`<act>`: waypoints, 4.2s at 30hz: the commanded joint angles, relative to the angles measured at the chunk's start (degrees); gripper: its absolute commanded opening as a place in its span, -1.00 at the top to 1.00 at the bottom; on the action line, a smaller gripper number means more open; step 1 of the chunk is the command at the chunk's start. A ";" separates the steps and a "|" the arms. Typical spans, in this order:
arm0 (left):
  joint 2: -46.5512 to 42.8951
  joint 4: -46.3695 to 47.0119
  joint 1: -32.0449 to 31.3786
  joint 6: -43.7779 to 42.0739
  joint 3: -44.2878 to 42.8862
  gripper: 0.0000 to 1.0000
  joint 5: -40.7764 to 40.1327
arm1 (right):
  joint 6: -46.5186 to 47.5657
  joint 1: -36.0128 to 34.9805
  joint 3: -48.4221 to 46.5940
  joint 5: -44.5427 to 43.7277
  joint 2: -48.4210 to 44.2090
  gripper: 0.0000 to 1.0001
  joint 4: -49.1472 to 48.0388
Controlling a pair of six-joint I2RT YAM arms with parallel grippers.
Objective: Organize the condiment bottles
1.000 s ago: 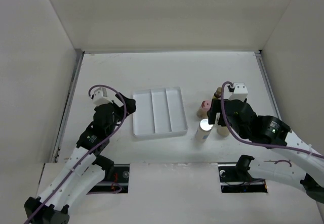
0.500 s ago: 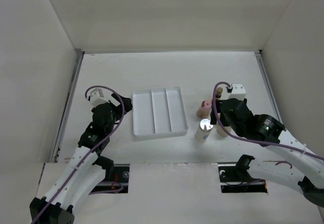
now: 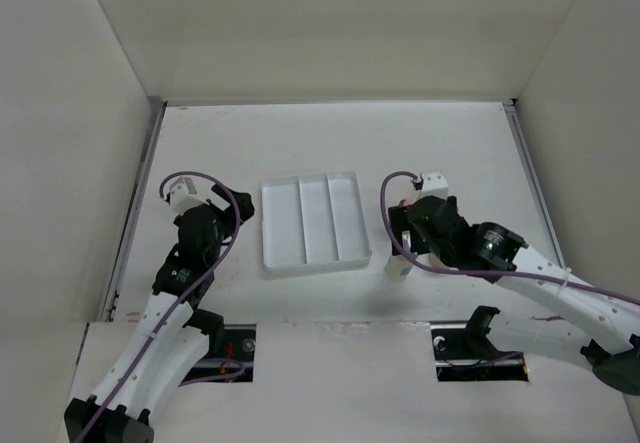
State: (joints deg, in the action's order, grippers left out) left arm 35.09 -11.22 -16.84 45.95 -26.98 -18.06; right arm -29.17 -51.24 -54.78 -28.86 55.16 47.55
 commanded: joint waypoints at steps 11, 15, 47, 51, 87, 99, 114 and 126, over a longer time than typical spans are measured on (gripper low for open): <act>0.50 0.85 0.01 -0.43 0.97 -1.00 -0.48 | -2.38 -2.50 4.77 3.55 1.80 -1.00 -3.78; 1.03 1.38 -0.25 -0.25 1.05 -1.00 -0.48 | -3.09 -2.50 5.48 3.55 2.23 -0.81 -4.04; 0.59 -0.03 7.66 6.16 4.83 -1.00 -2.67 | 17.91 -3.73 -54.27 10.31 49.58 0.12 -21.18; 0.86 0.24 7.83 5.99 5.27 -1.00 -3.12 | 18.27 -3.64 -60.17 11.11 56.89 0.11 -21.80; -0.72 3.92 5.64 3.88 4.93 -1.00 -2.33 | 15.46 1.44 -28.31 3.22 33.56 0.07 -30.42; -6.35 11.48 -3.59 -0.95 6.50 -1.00 -1.53 | 6.49 12.17 0.29 -4.54 17.35 -0.66 -24.43; -2.04 11.05 -1.66 -0.95 6.33 -1.00 -0.30 | 4.38 17.36 3.02 1.35 24.38 -0.38 -30.58; -2.04 10.96 -0.52 -0.16 5.71 -1.00 -0.57 | 7.81 9.12 -4.88 -4.19 18.84 0.26 -31.11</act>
State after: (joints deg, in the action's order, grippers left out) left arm 33.21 -2.76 -17.96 45.80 -19.77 -18.79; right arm -23.31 -37.50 -53.32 -30.39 76.84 19.70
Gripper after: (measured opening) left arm 0.997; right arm 0.575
